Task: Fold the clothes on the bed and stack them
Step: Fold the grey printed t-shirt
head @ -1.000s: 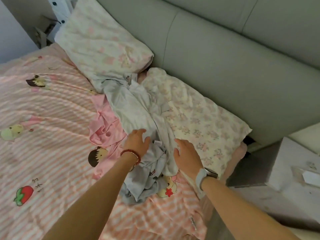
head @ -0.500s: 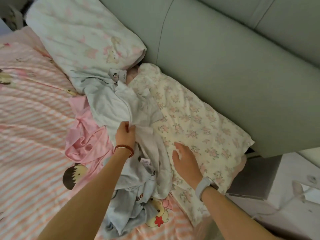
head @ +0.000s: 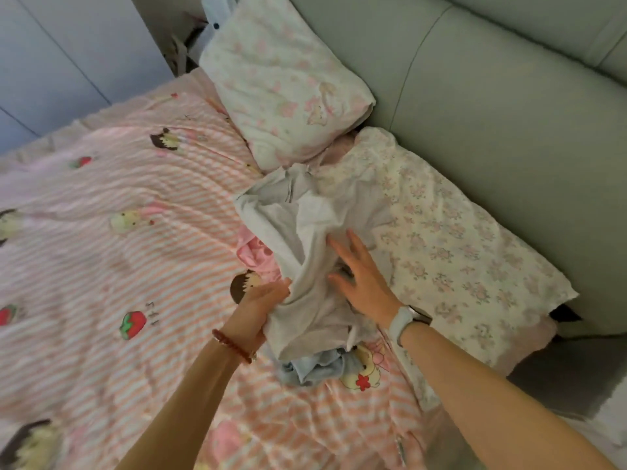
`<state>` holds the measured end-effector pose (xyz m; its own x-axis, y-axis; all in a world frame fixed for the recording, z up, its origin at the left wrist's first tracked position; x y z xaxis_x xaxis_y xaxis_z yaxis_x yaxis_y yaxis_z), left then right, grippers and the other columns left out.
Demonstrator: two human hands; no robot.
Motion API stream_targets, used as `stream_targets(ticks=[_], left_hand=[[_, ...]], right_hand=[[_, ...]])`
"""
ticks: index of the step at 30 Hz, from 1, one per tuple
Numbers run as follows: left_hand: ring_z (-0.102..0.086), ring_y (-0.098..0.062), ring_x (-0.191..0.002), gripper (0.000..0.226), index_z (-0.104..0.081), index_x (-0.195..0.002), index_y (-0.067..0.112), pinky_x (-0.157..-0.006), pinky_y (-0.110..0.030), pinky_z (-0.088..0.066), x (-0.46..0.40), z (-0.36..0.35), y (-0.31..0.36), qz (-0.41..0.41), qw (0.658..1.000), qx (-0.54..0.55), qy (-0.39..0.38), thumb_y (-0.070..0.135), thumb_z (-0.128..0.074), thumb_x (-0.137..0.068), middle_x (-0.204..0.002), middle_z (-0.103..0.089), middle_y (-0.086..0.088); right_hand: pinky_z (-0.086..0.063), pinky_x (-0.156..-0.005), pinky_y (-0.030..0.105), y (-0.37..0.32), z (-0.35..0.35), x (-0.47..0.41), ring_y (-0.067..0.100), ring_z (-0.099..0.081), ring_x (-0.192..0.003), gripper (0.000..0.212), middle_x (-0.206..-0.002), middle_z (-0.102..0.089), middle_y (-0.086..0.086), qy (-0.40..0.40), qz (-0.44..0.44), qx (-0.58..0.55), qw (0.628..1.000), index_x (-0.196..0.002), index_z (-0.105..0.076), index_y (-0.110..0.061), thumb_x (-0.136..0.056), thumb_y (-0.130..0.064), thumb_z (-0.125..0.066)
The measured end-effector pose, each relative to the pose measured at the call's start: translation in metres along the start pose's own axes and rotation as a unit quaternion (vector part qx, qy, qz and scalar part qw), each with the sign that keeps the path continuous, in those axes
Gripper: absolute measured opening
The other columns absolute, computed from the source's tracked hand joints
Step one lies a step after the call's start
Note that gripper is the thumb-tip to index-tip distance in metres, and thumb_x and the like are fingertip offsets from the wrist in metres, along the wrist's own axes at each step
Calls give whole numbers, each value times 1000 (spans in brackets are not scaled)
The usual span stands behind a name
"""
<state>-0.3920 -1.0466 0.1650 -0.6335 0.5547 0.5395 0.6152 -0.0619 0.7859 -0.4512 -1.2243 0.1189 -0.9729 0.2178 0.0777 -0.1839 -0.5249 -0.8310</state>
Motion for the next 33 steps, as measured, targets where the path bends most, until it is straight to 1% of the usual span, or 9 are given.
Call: stream_targets(ticks=[6,9,12,15,18,22,24,29,33], left_hand=[[-60,-2,-69,14,-77,-76,21,-69,-20,-49,83,34,-66,132,965,-208,-91,18,-65,-82,-73,-69,6],[-59,-7,-79,26,-70,-104,7,-84,-29,-50,103,51,-105,212,888,-402,-74,25,-58,-90,-87,-69,-11],[-60,-18,-104,30,-62,-119,12,-86,-26,-44,97,61,-117,183,834,-520,36,24,-50,-95,-115,-65,-10],[-54,-23,-111,35,-53,-125,8,-88,-27,-41,73,61,-111,72,857,-455,231,22,-51,-94,-126,-56,-12],[-50,-25,-117,52,-37,-137,13,-86,-28,-41,51,53,-109,30,904,-316,287,30,-55,-91,-134,-47,-12],[-43,-26,-127,69,-22,-145,16,-103,-41,-39,32,40,-112,41,937,-241,250,40,-55,-89,-144,-37,-13],[-44,-26,-125,74,-18,-146,15,-104,-41,-39,29,35,-113,40,943,-200,265,35,-59,-88,-141,-38,-14],[-55,-26,-104,41,-48,-130,11,-81,-26,-40,66,38,-137,16,905,-320,279,6,-50,-90,-114,-60,-11],[-58,-29,-95,28,-60,-117,10,-73,-26,-35,119,69,-177,80,842,-428,318,6,-46,-92,-108,-65,-15]], right_hand=[[-40,-78,5,-20,-45,73,-2,-55,-87,18,-99,-66,-2,-152,7,-86,985,-104,-68,-8,-90,-12,-57],[-49,-77,27,-8,-63,118,10,-60,-83,18,-94,-69,3,-207,-11,-38,978,-98,-69,-7,-91,-16,-55],[-50,-75,44,2,-58,122,22,-59,-86,16,-92,-65,8,-49,17,26,998,-100,-67,-7,-90,-12,-56],[-41,-96,53,13,-50,98,34,-46,-119,43,-127,-52,14,42,47,138,988,-127,-52,-8,-86,-17,-61],[-12,-115,48,29,-50,66,30,-14,-141,73,-153,-20,6,-75,-36,218,972,-147,-19,-20,-87,-37,-58],[-42,-79,33,22,-63,65,25,-57,-91,14,-96,-64,7,-163,-31,106,980,-101,-60,-14,-92,-22,-53],[-44,-76,34,13,-75,93,21,-58,-85,16,-92,-65,8,-185,43,78,979,-101,-65,-8,-91,-16,-54],[-47,-83,24,12,-79,171,6,-57,-91,32,-108,-66,-1,-343,54,-1,938,-124,-59,-19,-93,-24,-52],[-45,-92,37,29,-57,168,12,-53,-101,33,-110,-60,2,-183,27,56,981,-124,-58,-13,-92,-19,-54]])
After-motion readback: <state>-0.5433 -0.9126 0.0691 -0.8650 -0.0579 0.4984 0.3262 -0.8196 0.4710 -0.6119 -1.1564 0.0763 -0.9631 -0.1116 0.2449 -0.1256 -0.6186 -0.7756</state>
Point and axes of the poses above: each hand's wrist, its own x-axis away from the middle knuckle, its own z-axis out of the back of the hand, y = z × x, the point moved 1 cm from there along -x, towards the middle knuckle
